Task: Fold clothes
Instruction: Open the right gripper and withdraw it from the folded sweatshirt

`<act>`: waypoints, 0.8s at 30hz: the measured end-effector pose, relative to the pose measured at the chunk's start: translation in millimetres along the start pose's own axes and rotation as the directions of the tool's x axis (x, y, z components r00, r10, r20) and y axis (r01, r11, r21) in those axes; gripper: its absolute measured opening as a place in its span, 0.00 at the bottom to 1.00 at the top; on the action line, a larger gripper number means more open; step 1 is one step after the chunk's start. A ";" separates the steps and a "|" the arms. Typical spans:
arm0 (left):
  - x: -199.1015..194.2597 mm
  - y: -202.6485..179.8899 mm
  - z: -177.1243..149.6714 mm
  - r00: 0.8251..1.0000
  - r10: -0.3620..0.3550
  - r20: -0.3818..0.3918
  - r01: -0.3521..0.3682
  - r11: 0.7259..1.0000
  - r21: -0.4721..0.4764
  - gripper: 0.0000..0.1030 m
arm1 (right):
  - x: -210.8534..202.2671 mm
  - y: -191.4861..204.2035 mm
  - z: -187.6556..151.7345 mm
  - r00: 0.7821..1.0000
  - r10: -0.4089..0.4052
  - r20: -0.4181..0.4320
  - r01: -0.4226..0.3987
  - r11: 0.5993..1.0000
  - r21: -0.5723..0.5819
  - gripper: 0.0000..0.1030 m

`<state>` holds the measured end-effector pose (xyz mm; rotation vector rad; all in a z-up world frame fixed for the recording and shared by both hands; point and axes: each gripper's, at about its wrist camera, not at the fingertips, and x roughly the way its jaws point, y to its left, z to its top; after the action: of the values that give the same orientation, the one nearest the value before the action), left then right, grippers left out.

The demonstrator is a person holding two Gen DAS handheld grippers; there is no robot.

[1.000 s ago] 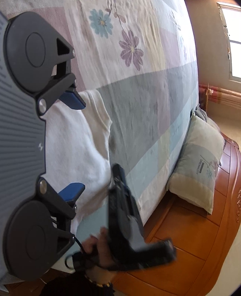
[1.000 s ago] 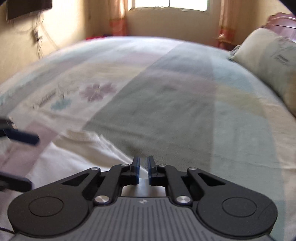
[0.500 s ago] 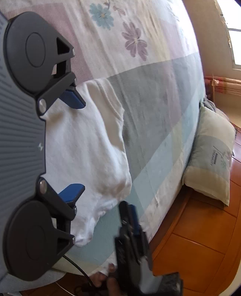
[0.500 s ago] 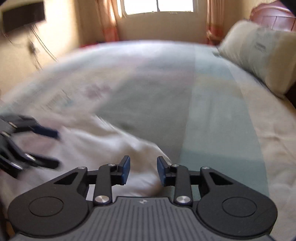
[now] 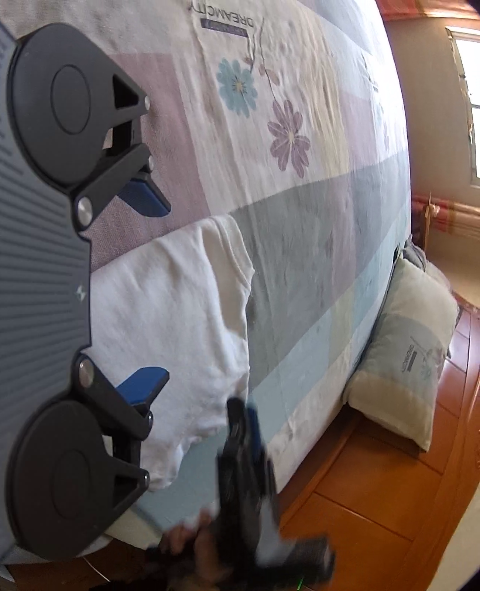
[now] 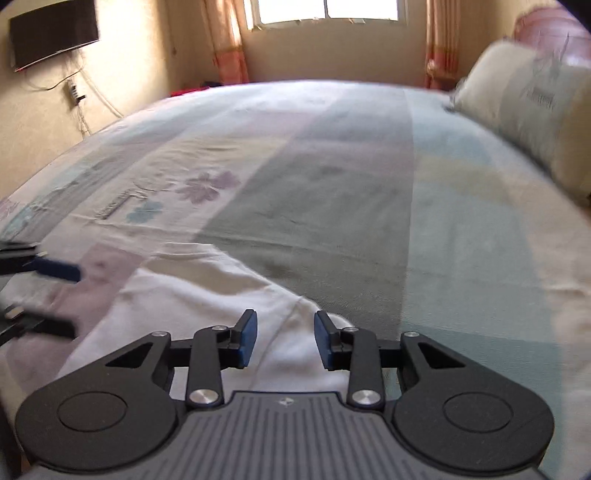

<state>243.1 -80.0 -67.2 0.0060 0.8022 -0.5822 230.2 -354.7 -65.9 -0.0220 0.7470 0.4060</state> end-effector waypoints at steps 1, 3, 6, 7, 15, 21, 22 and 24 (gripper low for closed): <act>-1.3 -0.5 -0.2 1.000 0.003 0.002 -0.003 1.000 0.000 0.86 | -10.3 7.5 -5.1 1.000 0.031 0.003 -0.031 0.999 -0.010 0.38; -2.3 -5.2 -0.8 1.000 0.008 0.001 -0.008 1.000 0.015 0.86 | -26.6 19.8 -20.2 0.996 0.080 -0.028 -0.081 0.996 -0.031 0.38; -6.9 -14.1 -4.8 1.000 0.021 -0.008 -0.020 0.998 0.053 0.86 | -30.8 25.4 -53.4 0.992 0.020 -0.126 -0.030 0.996 -0.082 0.38; -9.0 -17.3 -6.4 1.000 0.027 -0.010 -0.026 0.997 0.070 0.86 | -33.3 18.9 -62.4 0.990 -0.006 -0.141 -0.002 0.999 -0.055 0.37; -18.3 -34.5 -7.4 1.000 0.007 0.003 -0.007 0.995 0.103 0.87 | -75.9 38.0 -63.1 0.999 -0.046 0.020 0.046 0.998 0.036 0.41; -12.1 -49.5 -14.2 0.994 -0.109 -0.024 0.110 0.990 0.086 0.87 | -44.4 46.6 -67.7 0.996 -0.092 -0.013 0.092 0.994 0.059 0.44; -6.5 -50.2 -17.4 0.990 -0.132 -0.042 0.135 0.988 0.072 0.87 | -39.8 43.6 -72.2 0.996 -0.091 -0.019 0.092 0.992 0.083 0.44; 12.5 -48.8 -26.8 0.982 -0.156 -0.103 0.160 0.986 0.036 0.87 | -35.1 38.2 -79.0 0.996 -0.085 -0.021 0.087 0.988 0.131 0.44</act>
<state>207.8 -121.4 -84.2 0.0117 0.8919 -0.7544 141.2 -344.6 -96.1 0.0663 0.7838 0.2735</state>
